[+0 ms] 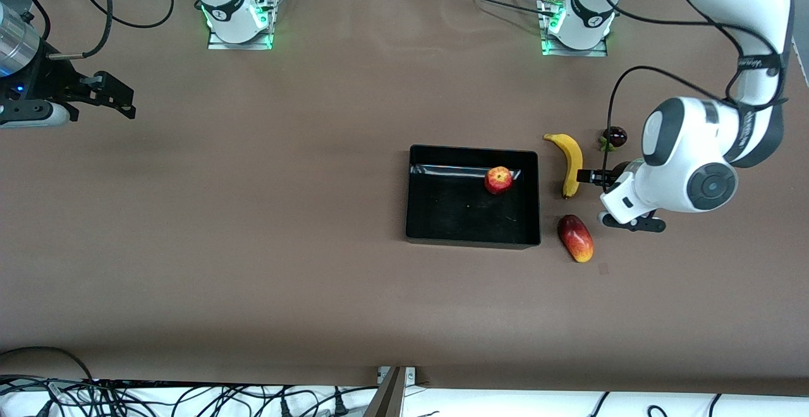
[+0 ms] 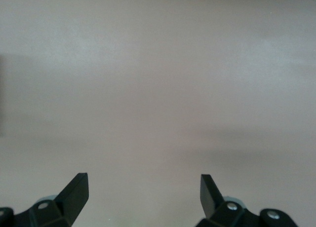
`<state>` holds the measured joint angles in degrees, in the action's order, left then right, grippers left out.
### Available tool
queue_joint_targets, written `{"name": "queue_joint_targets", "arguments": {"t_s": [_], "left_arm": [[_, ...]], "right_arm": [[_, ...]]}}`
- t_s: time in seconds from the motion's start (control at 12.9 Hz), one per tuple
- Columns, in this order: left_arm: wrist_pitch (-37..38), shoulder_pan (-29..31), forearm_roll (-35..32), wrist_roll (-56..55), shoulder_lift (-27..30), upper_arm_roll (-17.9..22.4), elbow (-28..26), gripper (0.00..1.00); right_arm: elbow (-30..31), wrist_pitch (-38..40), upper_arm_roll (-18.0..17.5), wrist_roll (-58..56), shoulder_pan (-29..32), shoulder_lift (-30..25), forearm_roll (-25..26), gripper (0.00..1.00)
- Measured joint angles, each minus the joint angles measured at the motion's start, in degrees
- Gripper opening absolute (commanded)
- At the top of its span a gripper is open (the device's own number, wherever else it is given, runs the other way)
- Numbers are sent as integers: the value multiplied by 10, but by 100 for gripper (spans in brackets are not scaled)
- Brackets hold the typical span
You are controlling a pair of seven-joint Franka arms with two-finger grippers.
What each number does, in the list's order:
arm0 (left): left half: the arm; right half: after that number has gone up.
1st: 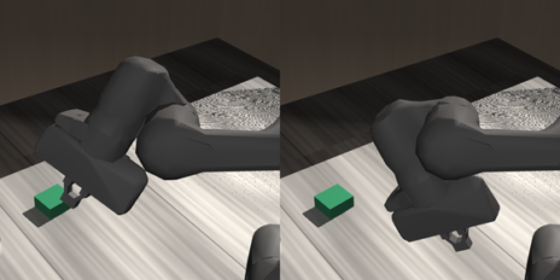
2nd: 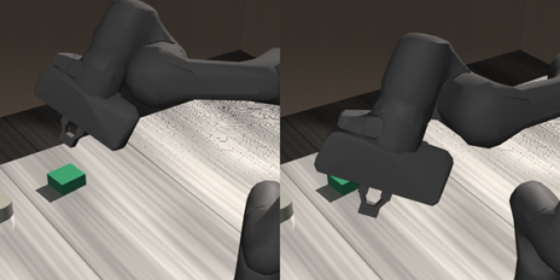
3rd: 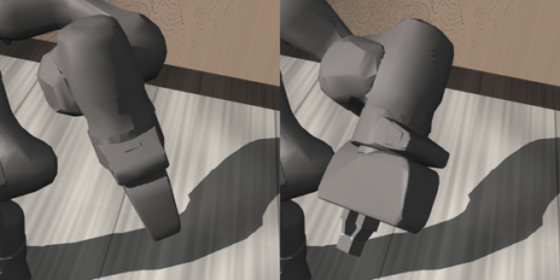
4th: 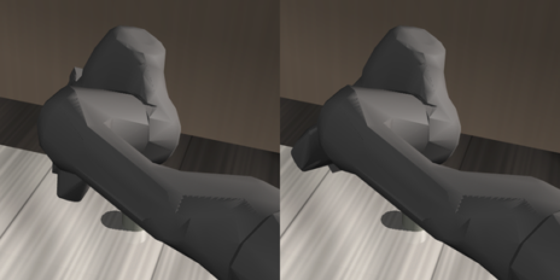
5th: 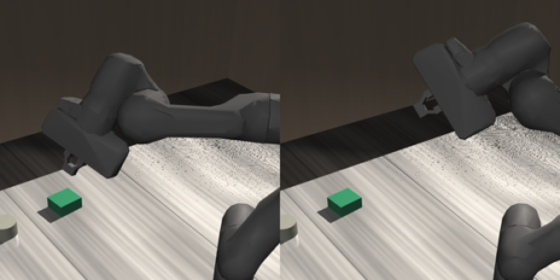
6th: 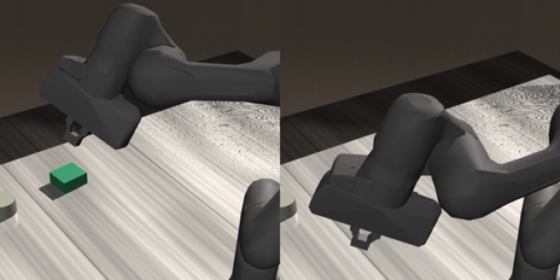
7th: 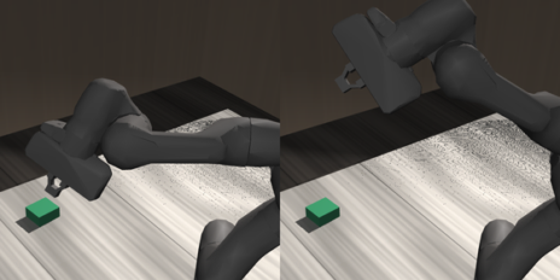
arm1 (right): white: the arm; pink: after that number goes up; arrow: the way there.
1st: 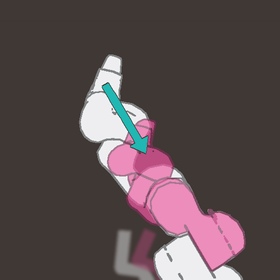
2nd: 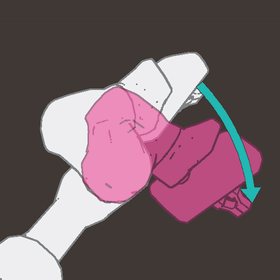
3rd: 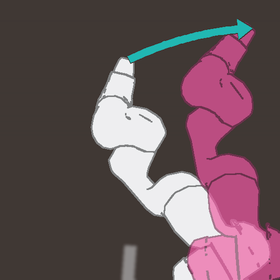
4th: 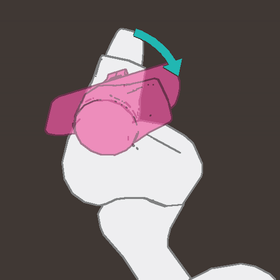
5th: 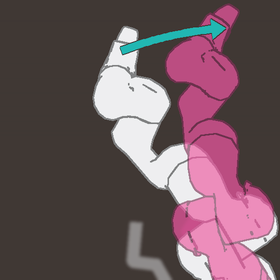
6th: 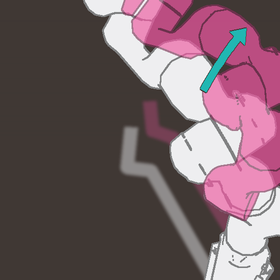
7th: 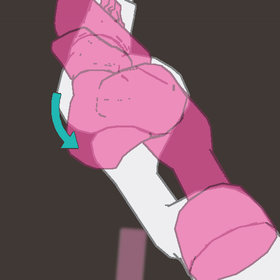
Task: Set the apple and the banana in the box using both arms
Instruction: 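Move the left gripper over the yellow banana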
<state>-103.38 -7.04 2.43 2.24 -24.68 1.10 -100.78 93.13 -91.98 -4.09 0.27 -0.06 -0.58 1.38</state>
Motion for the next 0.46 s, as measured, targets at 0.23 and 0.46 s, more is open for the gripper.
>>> {"name": "queue_joint_targets", "arguments": {"t_s": [0.23,0.46], "left_arm": [[-131,0,-3,25,11,-6,-119,100],[-255,0,-3,29,20,-7,-230,72]], "right_arm": [[0,0,0,0,0,0,0,100],[0,0,0,0,0,0,0,100]]}}
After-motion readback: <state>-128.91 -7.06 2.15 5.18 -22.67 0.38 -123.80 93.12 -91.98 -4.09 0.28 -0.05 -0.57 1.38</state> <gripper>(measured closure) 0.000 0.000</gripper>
